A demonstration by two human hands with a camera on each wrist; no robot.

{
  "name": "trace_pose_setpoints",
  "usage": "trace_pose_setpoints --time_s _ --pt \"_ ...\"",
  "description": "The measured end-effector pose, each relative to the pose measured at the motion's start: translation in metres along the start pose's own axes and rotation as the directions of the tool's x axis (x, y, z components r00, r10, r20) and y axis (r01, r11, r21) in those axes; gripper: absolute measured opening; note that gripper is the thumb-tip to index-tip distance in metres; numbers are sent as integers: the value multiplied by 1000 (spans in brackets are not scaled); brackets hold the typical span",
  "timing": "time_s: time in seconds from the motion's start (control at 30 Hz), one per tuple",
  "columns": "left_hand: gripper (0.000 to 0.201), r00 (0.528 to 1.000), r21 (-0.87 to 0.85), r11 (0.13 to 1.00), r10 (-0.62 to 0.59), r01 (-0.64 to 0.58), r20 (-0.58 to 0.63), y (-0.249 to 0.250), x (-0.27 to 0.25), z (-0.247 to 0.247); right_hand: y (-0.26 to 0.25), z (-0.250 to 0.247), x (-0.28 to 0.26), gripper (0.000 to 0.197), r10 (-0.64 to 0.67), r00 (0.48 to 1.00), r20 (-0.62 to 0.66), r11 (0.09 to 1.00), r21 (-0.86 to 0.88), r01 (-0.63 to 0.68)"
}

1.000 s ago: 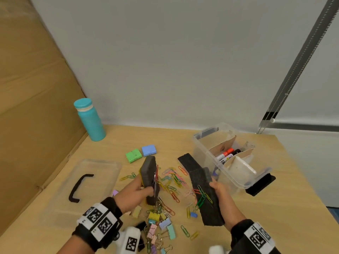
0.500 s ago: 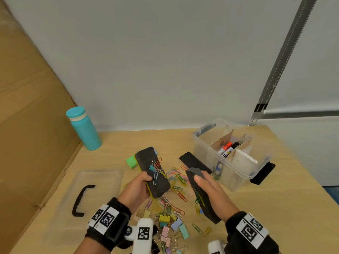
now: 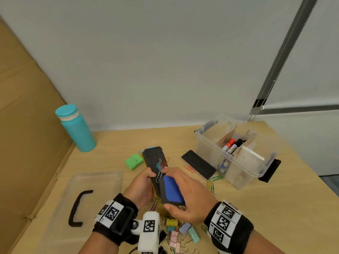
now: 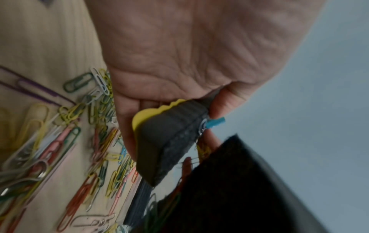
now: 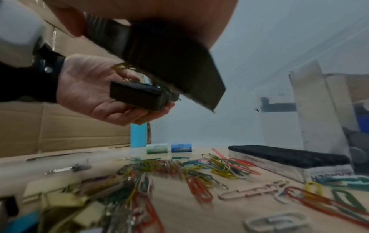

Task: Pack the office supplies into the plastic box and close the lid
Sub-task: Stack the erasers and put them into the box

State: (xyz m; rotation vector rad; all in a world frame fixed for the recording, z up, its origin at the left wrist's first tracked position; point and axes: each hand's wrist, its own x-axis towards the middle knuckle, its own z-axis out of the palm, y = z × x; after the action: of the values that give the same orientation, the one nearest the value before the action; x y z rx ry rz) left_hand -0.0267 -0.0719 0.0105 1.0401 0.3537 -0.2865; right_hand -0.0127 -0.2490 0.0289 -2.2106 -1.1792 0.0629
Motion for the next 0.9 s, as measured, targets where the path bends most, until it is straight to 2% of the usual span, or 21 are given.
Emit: trace_pose_setpoints --time_s 0.17,0.33,0.53,0.63,0.73,0.9 --pt "41 999 -128 992 -16 20 34 -1 1 -1 10 -1 -17 77 -12 996 85 998 -61 17" --pt "42 999 -209 978 3 5 35 -4 2 -1 20 -4 -25 75 25 999 34 986 -164 -19" --pt "39 999 -160 987 -24 28 27 -6 0 1 15 -6 -20 72 5 1000 12 990 -141 -3" --pt "38 998 -113 993 -37 42 41 -9 0 3 9 -1 -17 81 -15 999 51 997 -77 19" --pt "39 997 -48 997 -54 57 55 -11 -2 4 13 0 -12 87 3 1000 24 999 -40 -2" --pt "43 996 16 997 -74 74 44 -10 -2 3 22 -5 -11 87 -29 996 84 990 -135 41"
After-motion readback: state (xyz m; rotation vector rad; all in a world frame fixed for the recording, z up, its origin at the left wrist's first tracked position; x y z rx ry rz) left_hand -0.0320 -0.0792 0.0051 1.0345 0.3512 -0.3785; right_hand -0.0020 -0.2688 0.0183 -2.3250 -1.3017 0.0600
